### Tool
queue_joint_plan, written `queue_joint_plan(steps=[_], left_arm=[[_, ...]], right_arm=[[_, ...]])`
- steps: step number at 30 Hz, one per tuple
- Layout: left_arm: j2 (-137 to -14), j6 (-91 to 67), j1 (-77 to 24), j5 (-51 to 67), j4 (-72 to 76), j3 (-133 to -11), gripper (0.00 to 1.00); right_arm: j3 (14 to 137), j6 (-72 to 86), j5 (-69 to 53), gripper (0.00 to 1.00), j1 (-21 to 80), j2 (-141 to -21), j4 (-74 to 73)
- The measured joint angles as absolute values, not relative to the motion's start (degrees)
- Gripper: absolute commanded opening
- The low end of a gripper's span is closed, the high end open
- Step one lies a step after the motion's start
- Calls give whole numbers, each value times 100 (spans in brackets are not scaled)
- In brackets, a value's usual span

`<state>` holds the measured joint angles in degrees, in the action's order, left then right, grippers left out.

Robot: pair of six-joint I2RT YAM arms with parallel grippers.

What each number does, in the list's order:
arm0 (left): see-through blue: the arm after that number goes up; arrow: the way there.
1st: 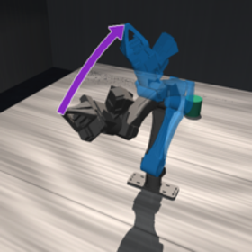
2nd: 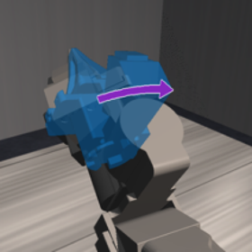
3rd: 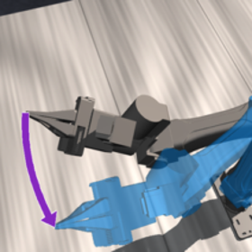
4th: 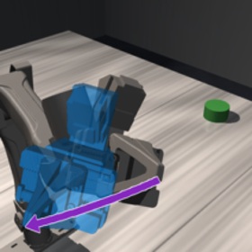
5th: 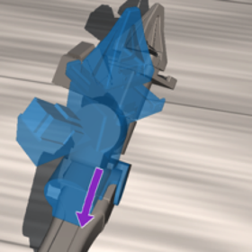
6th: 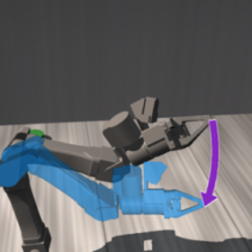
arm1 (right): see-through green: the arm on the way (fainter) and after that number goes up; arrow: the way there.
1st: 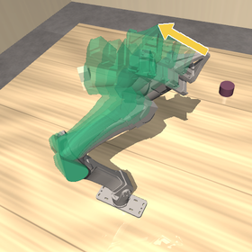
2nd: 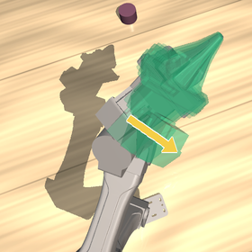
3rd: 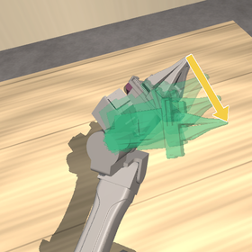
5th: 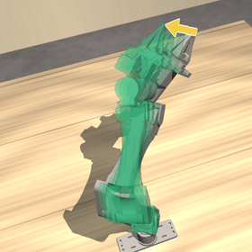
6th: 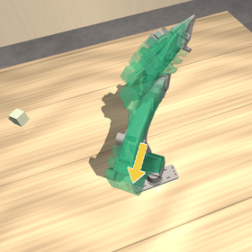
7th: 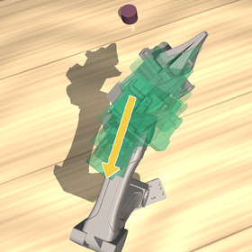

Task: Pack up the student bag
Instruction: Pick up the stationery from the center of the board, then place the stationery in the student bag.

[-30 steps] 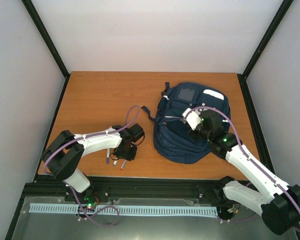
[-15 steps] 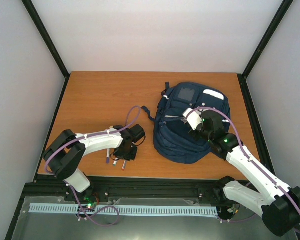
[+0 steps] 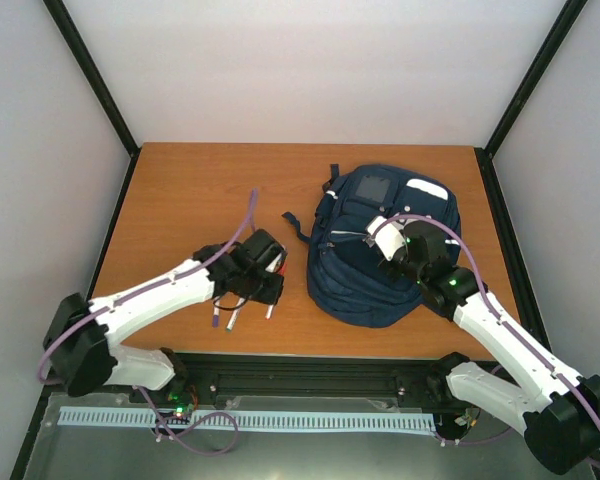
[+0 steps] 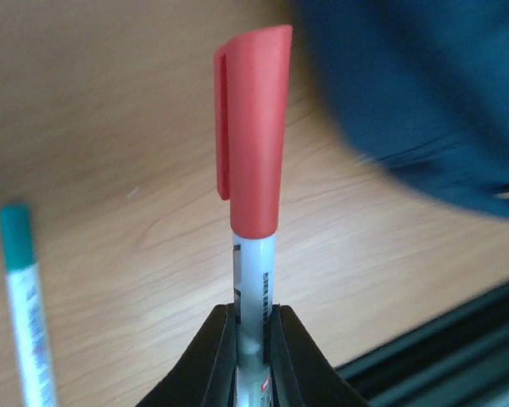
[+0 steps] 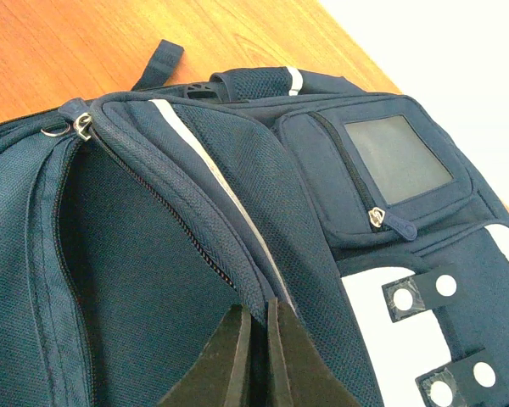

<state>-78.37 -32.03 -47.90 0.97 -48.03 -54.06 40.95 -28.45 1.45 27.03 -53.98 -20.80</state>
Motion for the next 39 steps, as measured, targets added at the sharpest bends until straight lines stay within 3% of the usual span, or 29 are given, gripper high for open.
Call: queue_joint_plan(steps=[9, 17, 24, 39], left_arm=[[-7585, -4080, -4814, 1861, -2270, -5516, 1], [-8180, -5566, -4941, 2220, -296, -5533, 1], [-8733, -6676, -5127, 2145, 408, -5638, 1], [-9918, -8073, -5050, 1520, 292, -6497, 1]], right_arm=[[4121, -2792, 126, 3, 2700, -5443, -2102], [5367, -2571, -27, 3, 2674, -6462, -2810], [6058, -2357, -283, 3, 2670, -7067, -3175], [6147, -2176, -499, 3, 2670, -7032, -3382]])
